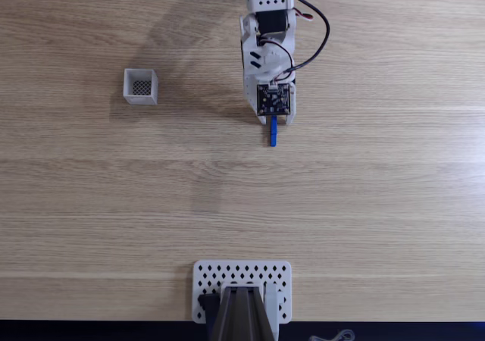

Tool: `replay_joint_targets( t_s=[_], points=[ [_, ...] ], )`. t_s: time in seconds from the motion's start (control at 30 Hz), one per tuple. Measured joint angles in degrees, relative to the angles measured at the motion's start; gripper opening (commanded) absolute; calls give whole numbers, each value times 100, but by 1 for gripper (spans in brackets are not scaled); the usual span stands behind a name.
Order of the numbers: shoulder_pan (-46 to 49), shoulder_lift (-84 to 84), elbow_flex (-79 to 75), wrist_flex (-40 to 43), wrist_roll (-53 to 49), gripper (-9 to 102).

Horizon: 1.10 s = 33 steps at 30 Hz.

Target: Grasp a peg and put it in the crate.

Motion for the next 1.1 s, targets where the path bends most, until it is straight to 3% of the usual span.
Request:
replay_joint_targets(
  t_s=[0.1, 0.2, 0.53, 0.73, 0.97, 1.1],
  points=[
    [0, -44, -35, -18, 0, 11],
    [0, -44, -35, -18, 0, -2],
    [-97, 9, 176, -404, 35, -1],
    [185, 914, 1406, -2259, -9, -1],
    [1450, 1740, 3243, -5098, 26, -1],
    [2074, 1837, 3630, -6082, 0, -1]
  ],
)
